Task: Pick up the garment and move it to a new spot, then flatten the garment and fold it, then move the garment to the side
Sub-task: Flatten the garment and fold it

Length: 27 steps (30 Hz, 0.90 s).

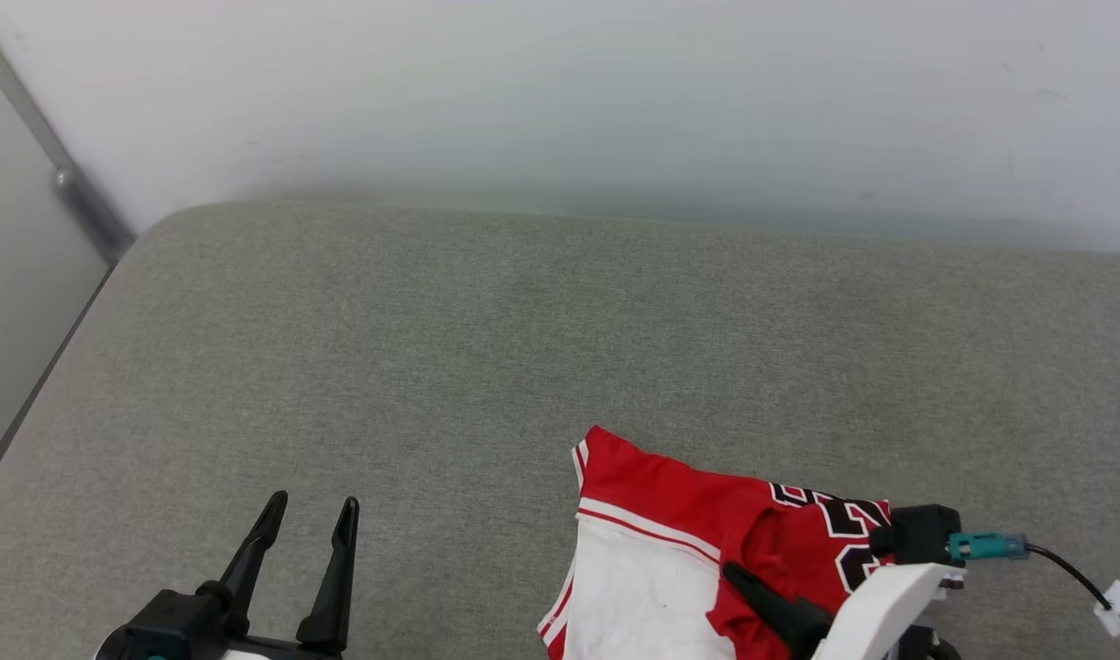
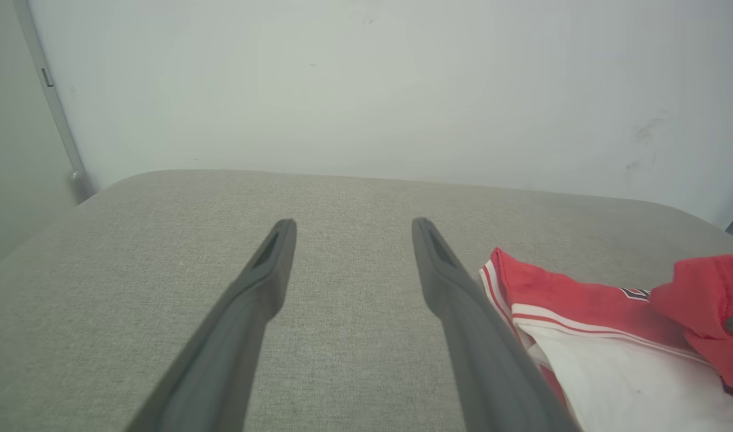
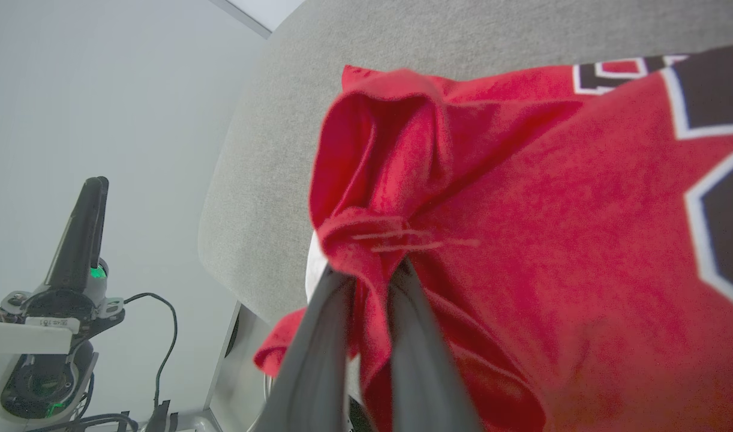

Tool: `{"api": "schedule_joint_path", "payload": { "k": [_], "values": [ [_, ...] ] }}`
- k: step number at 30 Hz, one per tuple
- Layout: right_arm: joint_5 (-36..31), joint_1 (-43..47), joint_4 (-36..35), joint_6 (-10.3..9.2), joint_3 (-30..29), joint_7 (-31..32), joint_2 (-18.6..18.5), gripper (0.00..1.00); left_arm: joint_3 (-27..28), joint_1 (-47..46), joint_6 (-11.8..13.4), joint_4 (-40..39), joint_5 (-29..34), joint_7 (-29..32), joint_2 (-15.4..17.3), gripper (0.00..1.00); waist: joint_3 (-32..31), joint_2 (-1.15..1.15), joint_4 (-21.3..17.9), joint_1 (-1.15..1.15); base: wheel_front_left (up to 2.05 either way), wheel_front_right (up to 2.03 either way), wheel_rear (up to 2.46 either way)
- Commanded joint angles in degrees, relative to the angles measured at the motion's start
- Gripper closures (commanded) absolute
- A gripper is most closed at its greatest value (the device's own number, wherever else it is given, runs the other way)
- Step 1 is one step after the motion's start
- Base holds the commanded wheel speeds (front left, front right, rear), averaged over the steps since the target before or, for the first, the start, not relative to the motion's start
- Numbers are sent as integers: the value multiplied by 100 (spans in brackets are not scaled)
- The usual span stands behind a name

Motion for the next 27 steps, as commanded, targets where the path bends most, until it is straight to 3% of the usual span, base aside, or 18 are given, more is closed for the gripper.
{"api": "schedule_joint_path", "payload": {
  "k": [1, 13, 14, 15, 24, 27],
  "values": [
    [156, -234, 171, 0, 217, -165, 9, 100, -13, -22, -7, 8, -23, -11, -5, 0, 17, 0, 84, 0, 0, 0, 0],
    [601, -1309, 1623, 0, 1159, -1011, 9, 100, -40, -119, -7, 75, -33, -12, -10, 0, 76, 0, 330, 0, 0, 0, 0],
    [569, -1391, 1733, 0, 1246, -1095, 9, 88, -40, -115, -7, 81, -39, -12, -12, 0, 84, 0, 339, 0, 0, 0, 0],
    [534, -1471, 1800, 0, 1313, -1177, 8, 0, -41, -114, -7, 88, -49, -12, -13, 0, 93, 0, 343, 0, 0, 0, 0],
    [799, -1768, 1856, 0, 2027, -1439, 0, 0, 89, -82, -7, 79, -104, -12, 5, 0, 117, 0, 214, 0, 0, 0, 0],
    [527, -1888, 1855, 0, 2023, -1447, 6, 0, 110, -129, -7, 27, -95, -12, 15, 0, 107, 0, 103, 0, 0, 0, 0]
  ]
}}
